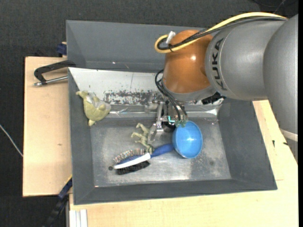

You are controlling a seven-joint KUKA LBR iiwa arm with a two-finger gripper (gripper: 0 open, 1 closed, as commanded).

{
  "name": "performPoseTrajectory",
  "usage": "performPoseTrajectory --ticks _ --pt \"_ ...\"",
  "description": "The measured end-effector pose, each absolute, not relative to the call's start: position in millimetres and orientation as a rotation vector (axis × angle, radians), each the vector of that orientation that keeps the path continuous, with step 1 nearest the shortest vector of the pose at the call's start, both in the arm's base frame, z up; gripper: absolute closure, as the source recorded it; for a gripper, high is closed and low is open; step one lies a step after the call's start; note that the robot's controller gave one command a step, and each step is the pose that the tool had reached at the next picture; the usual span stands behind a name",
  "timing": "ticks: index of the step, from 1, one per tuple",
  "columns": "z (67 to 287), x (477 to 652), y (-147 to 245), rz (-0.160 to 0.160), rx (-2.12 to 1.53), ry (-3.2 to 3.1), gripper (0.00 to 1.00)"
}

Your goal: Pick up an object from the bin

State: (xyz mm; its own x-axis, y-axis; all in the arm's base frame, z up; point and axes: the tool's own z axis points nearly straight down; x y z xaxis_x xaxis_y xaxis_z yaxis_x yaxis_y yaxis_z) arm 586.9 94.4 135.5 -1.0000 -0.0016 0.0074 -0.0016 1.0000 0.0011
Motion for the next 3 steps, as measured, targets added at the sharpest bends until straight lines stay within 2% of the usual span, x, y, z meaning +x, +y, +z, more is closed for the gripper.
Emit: performPoseTrajectory --ticks 1,2,3 --pt "114 585.6 81 -0.004 0.087 -3.150 0.00" --pt "83 588.4 64 -0.003 0.119 -3.146 0.00" --pt "81 587.8 63 -0.003 0.117 -3.143 1.00"
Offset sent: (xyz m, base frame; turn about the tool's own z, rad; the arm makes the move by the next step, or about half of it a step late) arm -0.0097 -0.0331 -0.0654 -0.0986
